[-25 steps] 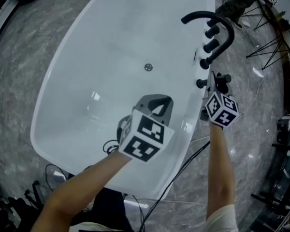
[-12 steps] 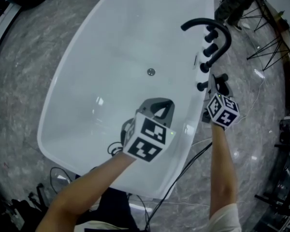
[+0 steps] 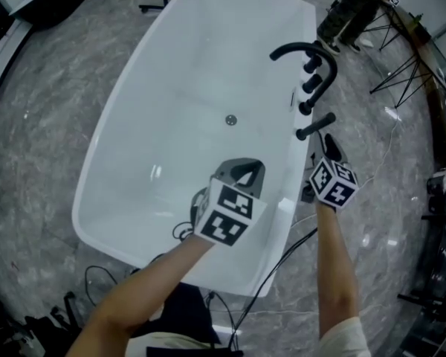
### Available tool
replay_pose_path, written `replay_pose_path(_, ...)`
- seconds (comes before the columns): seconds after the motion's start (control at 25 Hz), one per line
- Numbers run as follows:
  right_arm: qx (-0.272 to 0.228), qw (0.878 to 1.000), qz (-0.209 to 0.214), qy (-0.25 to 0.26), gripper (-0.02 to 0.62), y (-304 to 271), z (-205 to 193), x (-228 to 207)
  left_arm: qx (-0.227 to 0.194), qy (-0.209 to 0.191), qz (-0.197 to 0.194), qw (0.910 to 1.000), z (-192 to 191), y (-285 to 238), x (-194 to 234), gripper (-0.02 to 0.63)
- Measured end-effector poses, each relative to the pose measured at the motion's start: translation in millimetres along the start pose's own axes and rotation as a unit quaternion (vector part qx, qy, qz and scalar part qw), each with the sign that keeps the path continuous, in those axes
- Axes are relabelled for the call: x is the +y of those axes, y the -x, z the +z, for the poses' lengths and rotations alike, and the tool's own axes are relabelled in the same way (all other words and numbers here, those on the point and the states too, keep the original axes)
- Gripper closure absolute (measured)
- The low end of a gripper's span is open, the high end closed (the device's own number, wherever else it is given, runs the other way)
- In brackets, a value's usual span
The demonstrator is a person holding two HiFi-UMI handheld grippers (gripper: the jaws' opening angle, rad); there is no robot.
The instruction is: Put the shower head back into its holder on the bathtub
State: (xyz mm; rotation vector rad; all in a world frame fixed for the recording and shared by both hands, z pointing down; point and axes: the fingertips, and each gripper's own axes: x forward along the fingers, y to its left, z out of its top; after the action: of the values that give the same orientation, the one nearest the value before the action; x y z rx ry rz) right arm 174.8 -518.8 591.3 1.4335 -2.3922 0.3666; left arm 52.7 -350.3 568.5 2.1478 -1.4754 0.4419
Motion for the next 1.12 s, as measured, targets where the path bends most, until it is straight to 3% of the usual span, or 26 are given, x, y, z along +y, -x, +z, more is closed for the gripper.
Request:
replay_pose_path(0.64, -0.052, 0.997, 0.029, -0.040, 0.476, 158.1, 41.6, 116.8, -0.030, -0.022, -0.030, 0.9988, 11.1, 120.5, -40.8, 0.598)
replay_pose_path(1.12, -0.092, 0.995, 0.029, -0.024, 0.529, 254.5, 58.9, 223.7, -0.051, -0.060, -0.069, 0.9945, 1.8, 201.1, -45.9, 0.598)
